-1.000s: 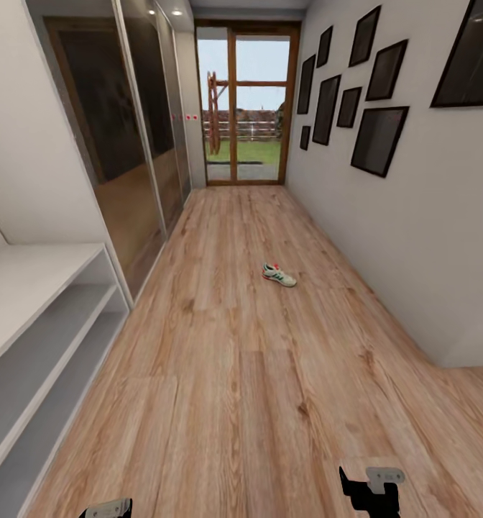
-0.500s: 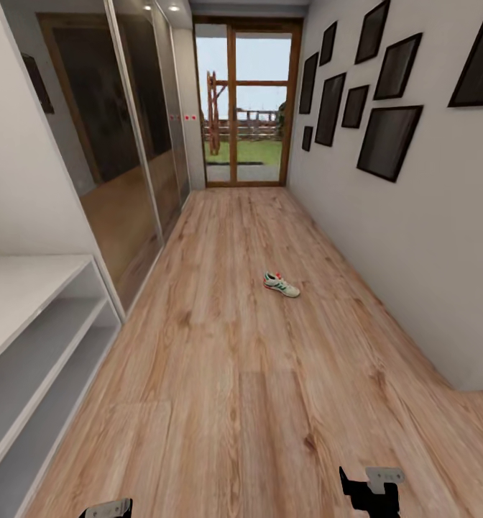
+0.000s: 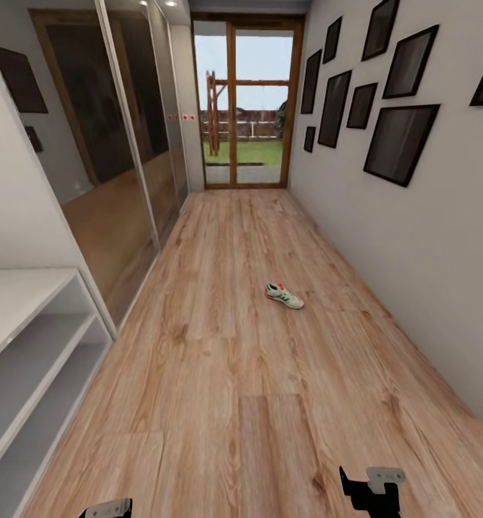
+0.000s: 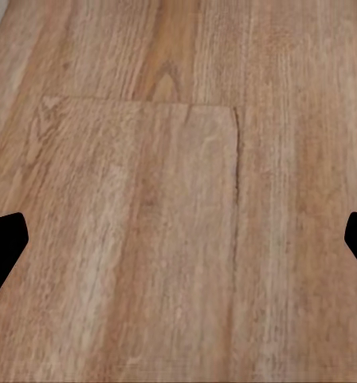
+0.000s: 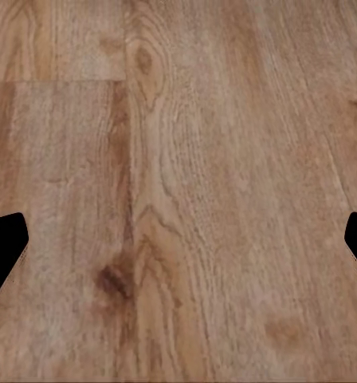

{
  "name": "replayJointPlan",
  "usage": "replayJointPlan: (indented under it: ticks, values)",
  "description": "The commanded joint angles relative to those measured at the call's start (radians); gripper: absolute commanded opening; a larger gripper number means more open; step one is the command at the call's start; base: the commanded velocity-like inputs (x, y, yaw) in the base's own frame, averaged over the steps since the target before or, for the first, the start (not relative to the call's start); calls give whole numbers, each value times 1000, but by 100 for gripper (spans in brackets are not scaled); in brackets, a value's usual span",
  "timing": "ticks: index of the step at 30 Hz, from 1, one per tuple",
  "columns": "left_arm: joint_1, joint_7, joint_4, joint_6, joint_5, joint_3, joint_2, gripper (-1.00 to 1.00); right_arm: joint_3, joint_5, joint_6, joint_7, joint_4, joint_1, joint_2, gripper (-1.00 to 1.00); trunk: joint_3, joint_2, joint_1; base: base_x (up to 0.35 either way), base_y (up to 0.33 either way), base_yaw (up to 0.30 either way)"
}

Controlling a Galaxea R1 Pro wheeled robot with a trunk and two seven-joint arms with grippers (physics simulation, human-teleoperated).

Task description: Pick up the two gym shoes and the two sandals from the corridor floor and place them onto the hallstand (shoe rack) in the corridor, making sure they are on the rack and not on the floor. Arrange them so the two gym shoes are next to each other and the two sandals are next to each other.

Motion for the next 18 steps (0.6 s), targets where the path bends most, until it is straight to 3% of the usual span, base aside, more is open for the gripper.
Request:
replayJointPlan:
  ticks: [1,18]
  values:
    - [-1,0,1,-3,-3,3,0,100,-9,6,-3,3,1,-1,0,100,-1,0,0,338,0,0]
    - [-1,0,1,-3,-1,3,0,100,-9,6,-3,2,1,-1,0,100,-1,0,0,338,0,0]
